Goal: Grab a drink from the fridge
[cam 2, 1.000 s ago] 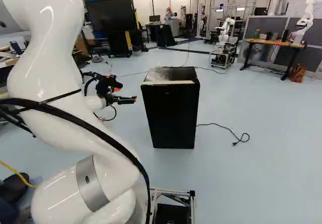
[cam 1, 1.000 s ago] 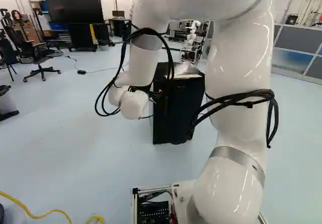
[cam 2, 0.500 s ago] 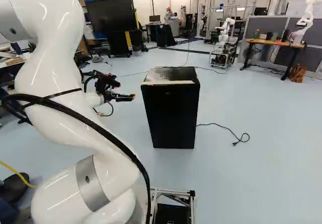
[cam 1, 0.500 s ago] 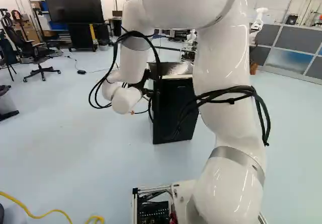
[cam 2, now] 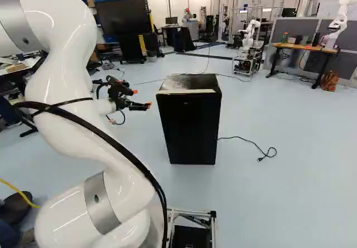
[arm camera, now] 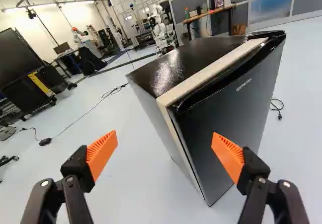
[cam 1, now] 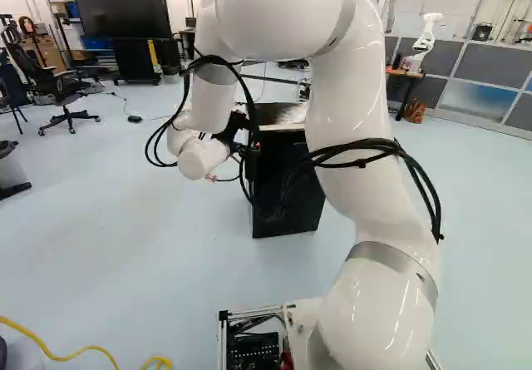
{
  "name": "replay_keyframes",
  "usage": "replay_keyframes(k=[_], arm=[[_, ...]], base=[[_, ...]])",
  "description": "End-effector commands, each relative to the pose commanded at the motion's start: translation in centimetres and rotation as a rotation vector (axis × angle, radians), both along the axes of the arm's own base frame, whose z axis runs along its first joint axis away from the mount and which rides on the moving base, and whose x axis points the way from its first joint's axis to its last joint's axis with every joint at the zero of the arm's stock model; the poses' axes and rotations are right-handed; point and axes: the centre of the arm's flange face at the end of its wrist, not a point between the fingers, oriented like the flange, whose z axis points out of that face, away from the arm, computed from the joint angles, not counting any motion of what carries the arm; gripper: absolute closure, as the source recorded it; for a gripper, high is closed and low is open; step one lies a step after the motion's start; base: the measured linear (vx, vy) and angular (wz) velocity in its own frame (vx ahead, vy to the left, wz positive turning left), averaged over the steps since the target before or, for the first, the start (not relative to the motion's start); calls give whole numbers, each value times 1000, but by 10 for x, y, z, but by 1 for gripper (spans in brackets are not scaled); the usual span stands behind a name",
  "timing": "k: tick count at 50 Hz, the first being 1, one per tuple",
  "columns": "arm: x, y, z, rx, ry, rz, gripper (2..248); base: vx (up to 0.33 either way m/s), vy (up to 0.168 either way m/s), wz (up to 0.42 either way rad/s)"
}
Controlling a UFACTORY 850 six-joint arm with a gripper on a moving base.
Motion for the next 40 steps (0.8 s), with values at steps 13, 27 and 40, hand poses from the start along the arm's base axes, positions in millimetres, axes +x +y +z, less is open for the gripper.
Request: replay_keyframes(k=[13,27,40], arm=[[9,3,-2,20,1,-49,3],[25,3,-9,40,3,-111,3],[38,5,-27,37,18,-146,3]], base=[[0,0,0],[0,0,0],[0,0,0]])
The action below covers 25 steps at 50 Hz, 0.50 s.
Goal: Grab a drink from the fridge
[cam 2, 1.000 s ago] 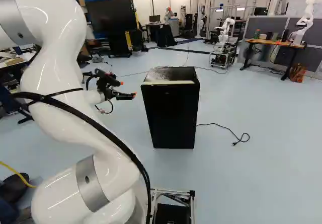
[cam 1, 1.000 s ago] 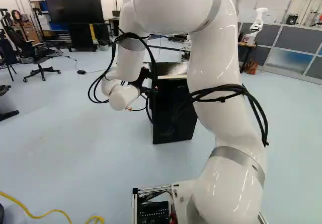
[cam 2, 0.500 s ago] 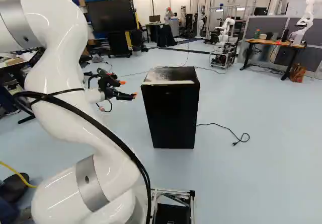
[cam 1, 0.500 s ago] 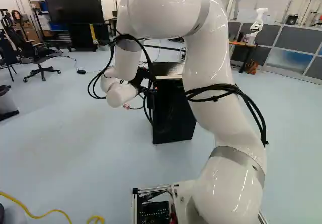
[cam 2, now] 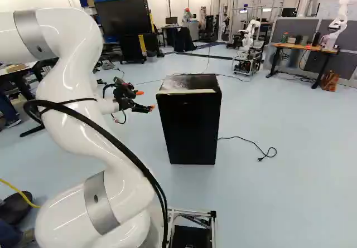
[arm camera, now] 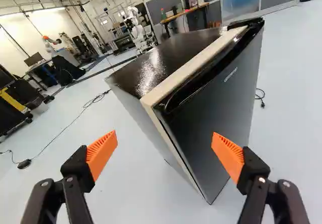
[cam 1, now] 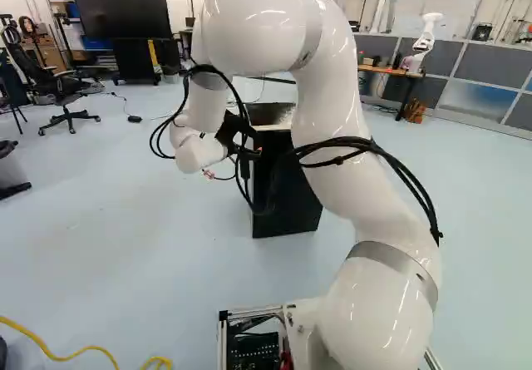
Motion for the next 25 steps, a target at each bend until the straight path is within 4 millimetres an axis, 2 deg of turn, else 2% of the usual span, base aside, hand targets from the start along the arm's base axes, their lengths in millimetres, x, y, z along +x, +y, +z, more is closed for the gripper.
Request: replay_keyframes(k=[25], arm=[[13,2,-32,-12,30,-37,3]], base=[[0,0,0]])
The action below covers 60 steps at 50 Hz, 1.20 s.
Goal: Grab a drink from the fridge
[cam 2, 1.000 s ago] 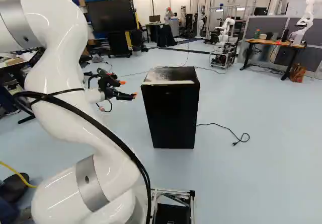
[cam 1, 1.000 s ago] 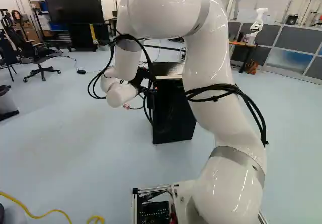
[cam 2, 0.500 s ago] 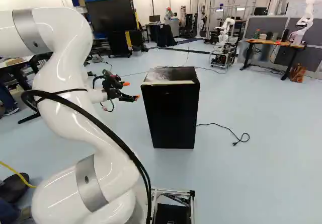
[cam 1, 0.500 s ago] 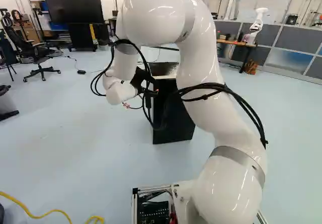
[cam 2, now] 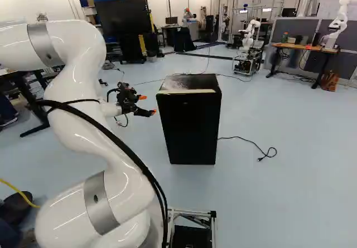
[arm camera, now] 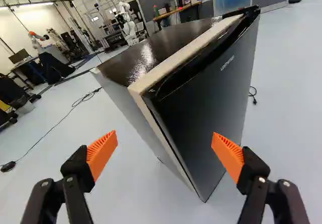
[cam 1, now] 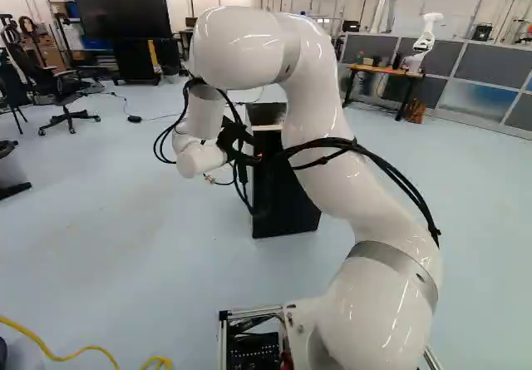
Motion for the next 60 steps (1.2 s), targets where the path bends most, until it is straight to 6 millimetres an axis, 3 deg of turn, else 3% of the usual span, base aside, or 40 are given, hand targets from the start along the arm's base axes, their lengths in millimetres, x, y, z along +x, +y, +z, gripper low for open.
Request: replay_keyframes(k=[29,60], arm=[[0,-2,0,-13,-7,-34,3],[0,-3,0,-211,139,44,3]], base=[[0,0,0],[0,0,0]])
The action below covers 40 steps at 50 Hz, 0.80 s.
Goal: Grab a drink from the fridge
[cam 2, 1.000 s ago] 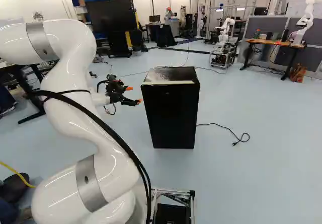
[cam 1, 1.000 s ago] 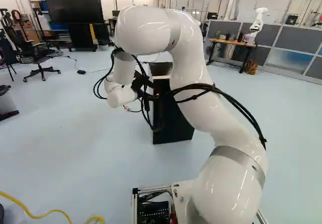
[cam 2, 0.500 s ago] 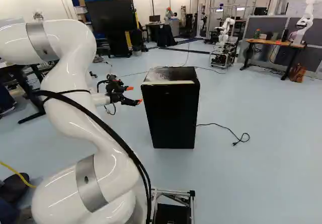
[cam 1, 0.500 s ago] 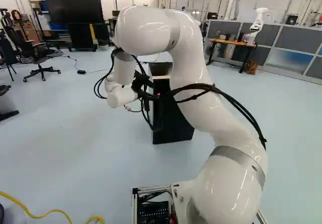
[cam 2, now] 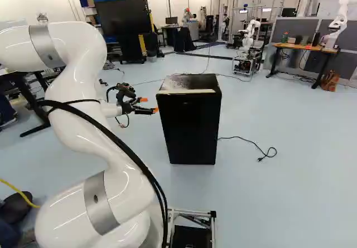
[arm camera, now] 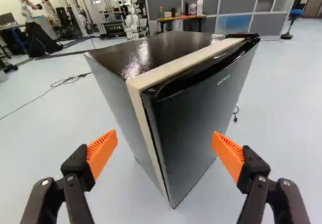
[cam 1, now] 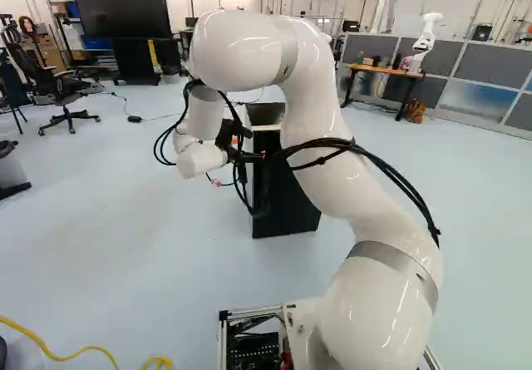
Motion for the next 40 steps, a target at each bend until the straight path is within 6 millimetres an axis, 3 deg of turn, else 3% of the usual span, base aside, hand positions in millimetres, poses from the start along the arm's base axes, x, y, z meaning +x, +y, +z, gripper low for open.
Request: replay_keyframes(k=[40], arm=[[14,-6,-1,2,-6,-21,3]], base=[[0,0,0]])
